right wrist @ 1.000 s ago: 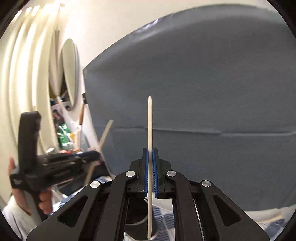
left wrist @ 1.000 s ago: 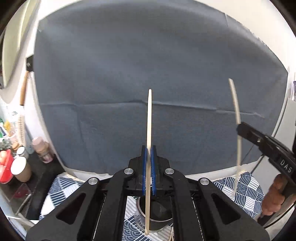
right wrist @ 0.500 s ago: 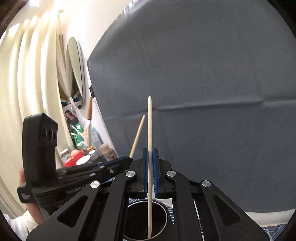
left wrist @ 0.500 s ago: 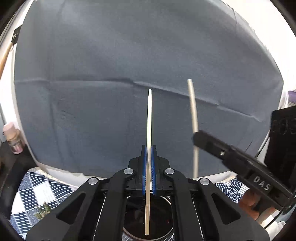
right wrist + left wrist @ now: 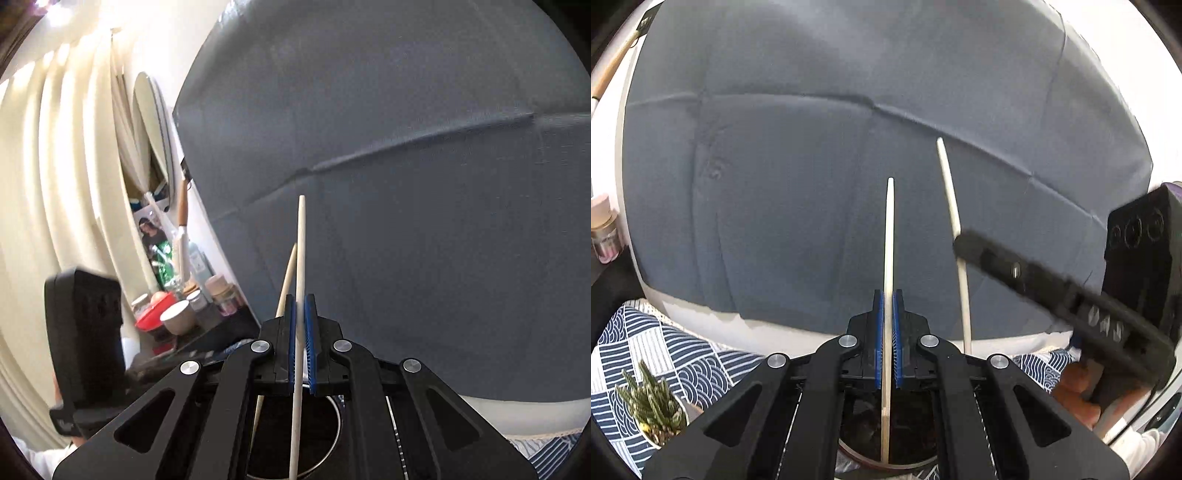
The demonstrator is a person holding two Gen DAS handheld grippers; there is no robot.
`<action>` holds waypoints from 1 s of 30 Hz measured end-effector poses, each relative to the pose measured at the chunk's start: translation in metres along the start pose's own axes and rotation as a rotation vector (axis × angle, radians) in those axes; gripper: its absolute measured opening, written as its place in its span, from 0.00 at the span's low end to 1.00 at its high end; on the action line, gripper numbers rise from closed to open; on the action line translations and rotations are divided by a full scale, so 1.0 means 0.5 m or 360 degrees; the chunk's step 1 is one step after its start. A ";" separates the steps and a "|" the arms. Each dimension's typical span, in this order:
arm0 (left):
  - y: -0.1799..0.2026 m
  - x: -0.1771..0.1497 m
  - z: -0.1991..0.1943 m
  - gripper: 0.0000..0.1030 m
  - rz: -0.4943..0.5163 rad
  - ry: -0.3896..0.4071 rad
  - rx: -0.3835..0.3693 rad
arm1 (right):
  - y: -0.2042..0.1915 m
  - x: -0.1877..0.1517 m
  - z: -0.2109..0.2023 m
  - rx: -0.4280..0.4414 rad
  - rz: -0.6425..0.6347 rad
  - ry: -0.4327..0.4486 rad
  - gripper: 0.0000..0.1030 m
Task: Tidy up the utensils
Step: 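Open both grippers to drop the sticks into the black cup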
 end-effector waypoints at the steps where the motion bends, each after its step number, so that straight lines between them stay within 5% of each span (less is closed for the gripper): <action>1: 0.000 -0.005 -0.005 0.05 0.0005 -0.0003 0.0013 | -0.001 0.005 0.005 0.0024 0.0007 -0.0005 0.05; 13: -0.016 -0.044 -0.060 0.05 0.0039 -0.0033 0.0074 | -0.017 -0.063 0.004 -0.0064 -0.0086 -0.0103 0.07; 18: -0.005 -0.031 -0.113 0.33 0.0015 -0.0002 0.0083 | -0.027 -0.052 -0.043 -0.0191 -0.0084 -0.0100 0.11; 19: -0.008 -0.029 -0.123 0.36 0.0018 0.0004 0.0087 | -0.030 -0.048 -0.050 -0.0205 -0.0082 -0.0095 0.15; 21: -0.006 -0.021 -0.151 0.50 0.0035 0.0017 0.0099 | -0.040 -0.033 -0.077 -0.0256 -0.0082 -0.0073 0.43; 30: 0.009 0.008 -0.267 0.80 0.0069 0.0041 0.0117 | -0.115 0.013 -0.211 -0.0386 -0.0094 0.0003 0.65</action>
Point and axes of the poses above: each gripper's, at about its wrist camera, not at the fingertips, and z roughly the way its jaws point, y to its right, x to its top, the point moved 4 cm from there along z, roughly the way its jaws point, and after that the axes turned 6 degrees about z, right-handed, at the moved point
